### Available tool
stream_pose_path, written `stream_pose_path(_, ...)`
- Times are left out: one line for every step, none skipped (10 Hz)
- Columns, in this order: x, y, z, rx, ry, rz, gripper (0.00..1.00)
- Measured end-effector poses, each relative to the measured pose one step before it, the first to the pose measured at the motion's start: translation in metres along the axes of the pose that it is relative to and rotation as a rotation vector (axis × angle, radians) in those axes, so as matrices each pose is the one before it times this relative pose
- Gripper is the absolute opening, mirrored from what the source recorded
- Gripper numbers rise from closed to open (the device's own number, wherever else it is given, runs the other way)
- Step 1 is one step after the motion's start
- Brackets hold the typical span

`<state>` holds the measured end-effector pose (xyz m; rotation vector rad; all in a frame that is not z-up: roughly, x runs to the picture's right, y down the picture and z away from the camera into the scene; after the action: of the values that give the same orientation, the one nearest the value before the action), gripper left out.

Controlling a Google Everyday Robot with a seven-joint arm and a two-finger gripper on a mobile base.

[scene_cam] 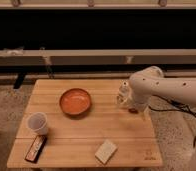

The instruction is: Place the pepper on the white sponge

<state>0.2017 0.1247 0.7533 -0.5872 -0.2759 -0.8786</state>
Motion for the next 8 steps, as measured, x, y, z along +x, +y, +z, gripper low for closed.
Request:
stream_pose_path(0.01029,0.00291,0.01244,0.00309,0.00271,0.00509,0.80)
stream_pose_path(0.01318,0.00344,0.01292,0.00067,0.00378,0.00788,0.80)
stream_pose_path(0.00939,0.00065,0.00721,-0.00041,0.00446,0.00295,0.80)
stream_pose_path(0.01348,0.00106,0.00884,-0.00163,0.00487,0.00723,0.80)
stream_pose_path(0.01179,0.00242,0.00523,-0.00090,0.00591,0.00733,0.80)
stream_pose_path(0.00934,0.00255,0.00367,-0.00036,0.00541,0.00654,0.80)
stream_pose_path(0.01109,0.00253,0.00465,0.00000,0.00609,0.00706,0.80)
stream_pose_path(0.00922,0.00348,0.00634,-0.00029,-0.00190,0.01220,0.80)
